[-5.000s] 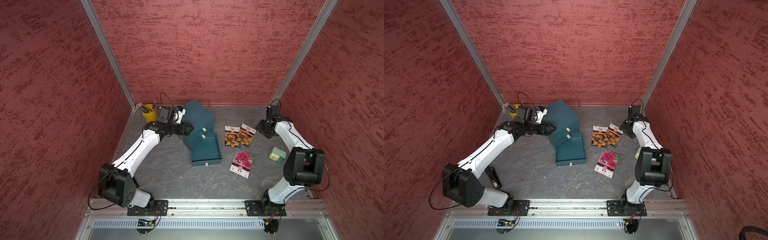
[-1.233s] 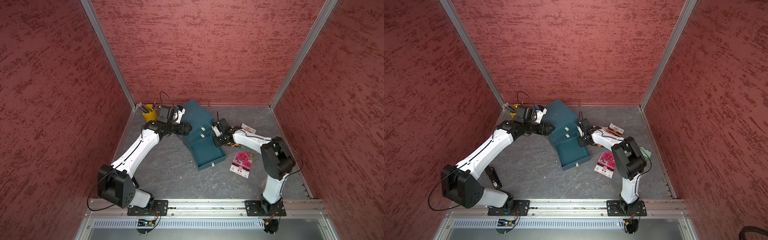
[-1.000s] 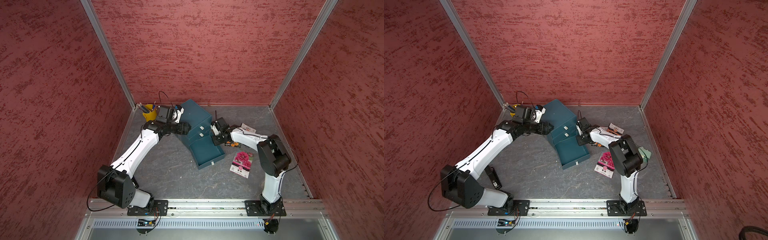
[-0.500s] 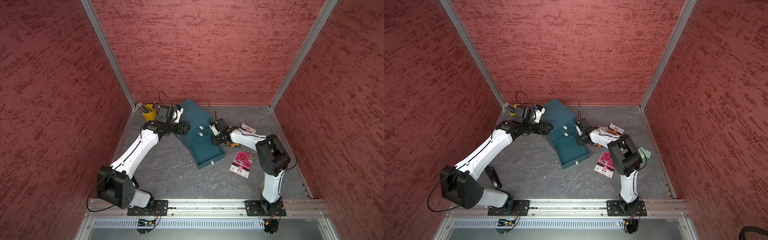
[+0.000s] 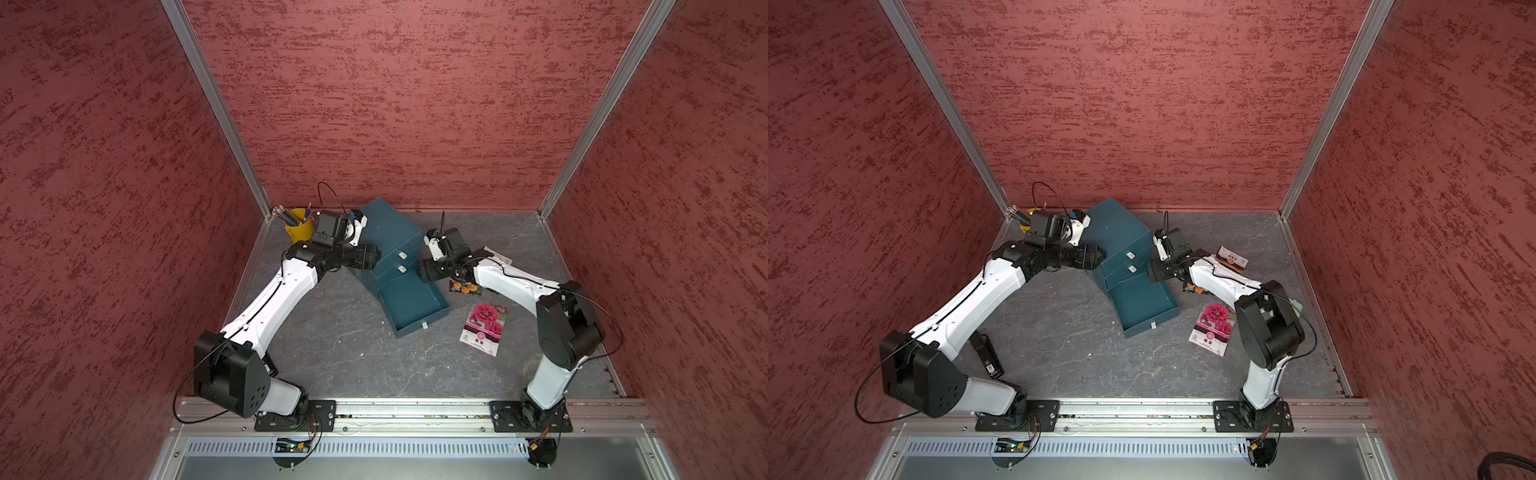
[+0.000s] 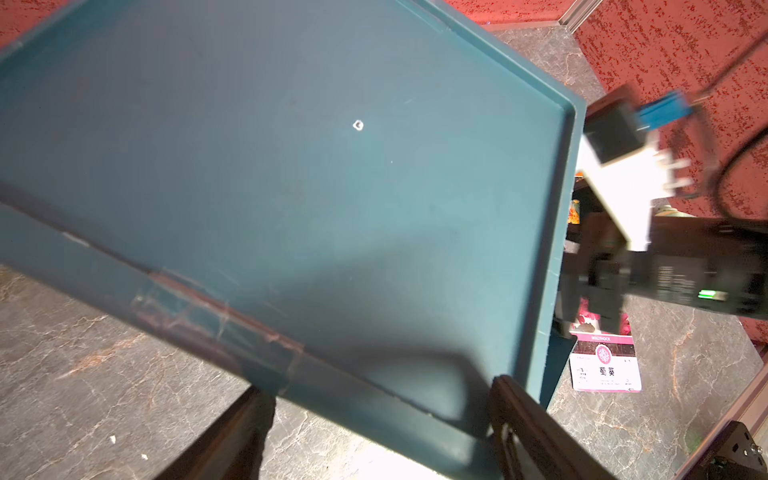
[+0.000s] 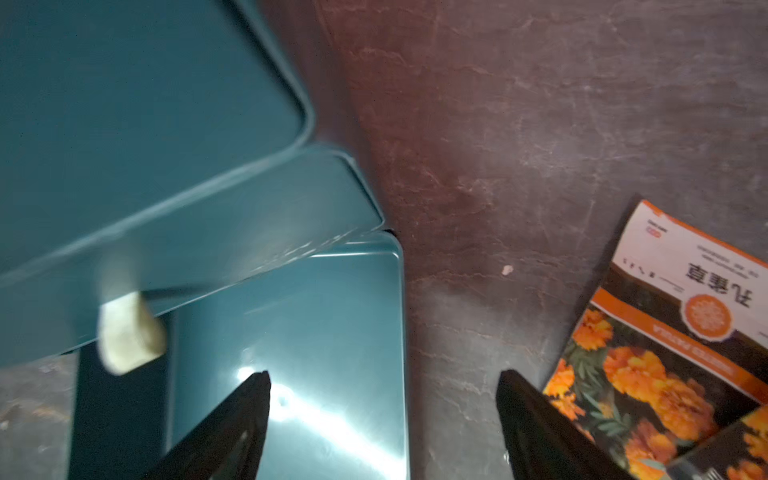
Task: Take the seed bags out of the drawer
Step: Adjust the drawer in the storage box, then close the drawer in the storage box.
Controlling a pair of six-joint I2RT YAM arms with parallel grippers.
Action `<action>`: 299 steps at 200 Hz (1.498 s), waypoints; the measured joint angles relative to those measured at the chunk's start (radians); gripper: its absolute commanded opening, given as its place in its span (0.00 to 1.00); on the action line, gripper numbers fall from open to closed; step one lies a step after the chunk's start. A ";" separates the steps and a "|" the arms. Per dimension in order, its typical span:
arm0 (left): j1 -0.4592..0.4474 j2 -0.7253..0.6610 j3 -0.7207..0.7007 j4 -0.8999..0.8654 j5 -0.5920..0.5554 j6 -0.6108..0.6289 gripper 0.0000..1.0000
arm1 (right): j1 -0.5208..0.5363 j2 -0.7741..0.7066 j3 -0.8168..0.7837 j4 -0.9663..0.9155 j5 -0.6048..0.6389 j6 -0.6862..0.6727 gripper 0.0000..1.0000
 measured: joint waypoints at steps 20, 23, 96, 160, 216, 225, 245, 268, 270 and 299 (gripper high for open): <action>-0.005 0.003 0.008 -0.008 -0.010 0.005 0.84 | -0.002 -0.101 -0.063 -0.045 -0.045 0.027 0.94; -0.005 0.005 0.010 -0.010 -0.011 0.005 0.84 | -0.002 -0.121 -0.077 -0.056 -0.052 0.030 0.94; -0.024 0.031 0.055 -0.048 -0.046 0.020 0.84 | -0.003 -0.469 -0.335 -0.305 -0.131 0.134 0.94; -0.075 0.089 0.134 -0.080 -0.138 0.069 0.85 | -0.003 -0.417 -0.400 -0.352 -0.010 0.202 0.88; -0.082 0.092 0.139 -0.076 -0.167 0.096 0.85 | -0.002 -0.307 -0.400 -0.299 0.100 0.229 0.88; -0.083 0.093 0.140 -0.076 -0.171 0.100 0.85 | -0.002 -0.295 -0.400 -0.291 0.116 0.233 0.88; -0.084 0.093 0.142 -0.075 -0.179 0.110 0.86 | -0.002 -0.282 -0.400 -0.270 0.153 0.243 0.88; -0.084 0.093 0.142 -0.073 -0.182 0.117 0.85 | -0.002 -0.270 -0.393 -0.246 0.185 0.245 0.88; -0.084 0.093 0.142 -0.073 -0.182 0.117 0.86 | -0.002 -0.267 -0.391 -0.244 0.188 0.245 0.88; -0.084 0.093 0.142 -0.072 -0.183 0.121 0.86 | -0.002 -0.225 -0.360 -0.222 0.222 0.243 0.89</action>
